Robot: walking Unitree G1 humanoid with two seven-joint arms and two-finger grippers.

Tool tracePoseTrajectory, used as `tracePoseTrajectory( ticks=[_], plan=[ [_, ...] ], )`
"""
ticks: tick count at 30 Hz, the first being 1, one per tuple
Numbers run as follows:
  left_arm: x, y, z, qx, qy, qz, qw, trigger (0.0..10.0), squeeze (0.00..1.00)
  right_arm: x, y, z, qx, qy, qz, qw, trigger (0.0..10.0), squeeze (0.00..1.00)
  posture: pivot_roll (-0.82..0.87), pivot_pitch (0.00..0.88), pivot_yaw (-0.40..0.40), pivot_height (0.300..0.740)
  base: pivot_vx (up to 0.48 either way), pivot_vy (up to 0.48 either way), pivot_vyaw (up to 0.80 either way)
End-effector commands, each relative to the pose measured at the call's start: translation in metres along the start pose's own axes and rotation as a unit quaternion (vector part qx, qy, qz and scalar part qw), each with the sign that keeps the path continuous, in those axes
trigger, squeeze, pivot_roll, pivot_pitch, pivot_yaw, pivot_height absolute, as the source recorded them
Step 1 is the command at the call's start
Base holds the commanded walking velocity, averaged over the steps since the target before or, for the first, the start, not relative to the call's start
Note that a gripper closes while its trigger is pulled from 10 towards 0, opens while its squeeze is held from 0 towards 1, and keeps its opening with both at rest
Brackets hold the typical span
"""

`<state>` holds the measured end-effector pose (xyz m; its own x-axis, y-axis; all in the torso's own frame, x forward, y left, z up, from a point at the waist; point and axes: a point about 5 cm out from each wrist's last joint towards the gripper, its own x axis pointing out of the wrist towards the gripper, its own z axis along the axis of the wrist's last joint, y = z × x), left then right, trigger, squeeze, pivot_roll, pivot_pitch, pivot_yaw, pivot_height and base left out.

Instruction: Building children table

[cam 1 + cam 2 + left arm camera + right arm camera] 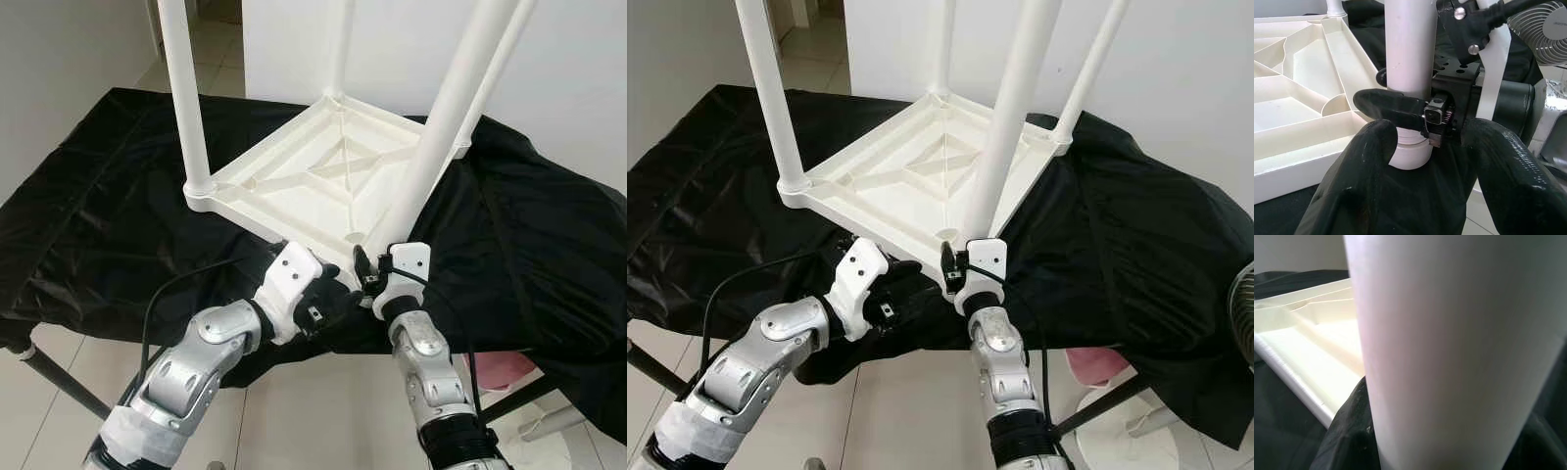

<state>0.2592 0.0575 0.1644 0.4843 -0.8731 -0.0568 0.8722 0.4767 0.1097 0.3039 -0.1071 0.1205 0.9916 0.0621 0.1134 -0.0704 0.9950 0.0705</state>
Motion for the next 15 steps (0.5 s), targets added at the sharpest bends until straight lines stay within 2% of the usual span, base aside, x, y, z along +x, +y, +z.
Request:
tracePoseTrajectory(
  ticks=[1,12,13,15],
  plan=[
    [0.0018,-0.0047,-0.0017,0.001,0.001,-0.037,0.999,10.0,0.0,-0.0049,-0.0009,-0.0128,0.003,0.037,-0.028,0.999,10.0,0.0,0.02,0.021,-0.071,0.74,0.0,0.0,0.0],
    [0.0011,-0.004,-0.0026,0.003,0.001,-0.035,0.999,10.0,0.0,-0.0078,-0.001,-0.0098,-0.015,0.033,-0.033,0.999,10.0,0.0,0.03,0.002,-0.081,0.74,0.0,0.0,0.0],
    [0.0013,-0.0046,-0.003,0.003,0.001,-0.036,0.999,10.0,0.0,-0.0086,0.0002,-0.0092,-0.009,0.03,-0.027,0.999,10.0,1.0,0.03,0.0,-0.082,0.74,0.0,0.0,0.0],
    [0.0016,-0.0049,-0.0033,0.002,0.001,-0.036,0.999,10.0,0.0,-0.0095,0.0028,-0.0085,0.0,0.03,-0.004,1.0,10.0,1.0,0.03,0.0,-0.082,0.74,0.0,0.0,0.0]
  ],
)
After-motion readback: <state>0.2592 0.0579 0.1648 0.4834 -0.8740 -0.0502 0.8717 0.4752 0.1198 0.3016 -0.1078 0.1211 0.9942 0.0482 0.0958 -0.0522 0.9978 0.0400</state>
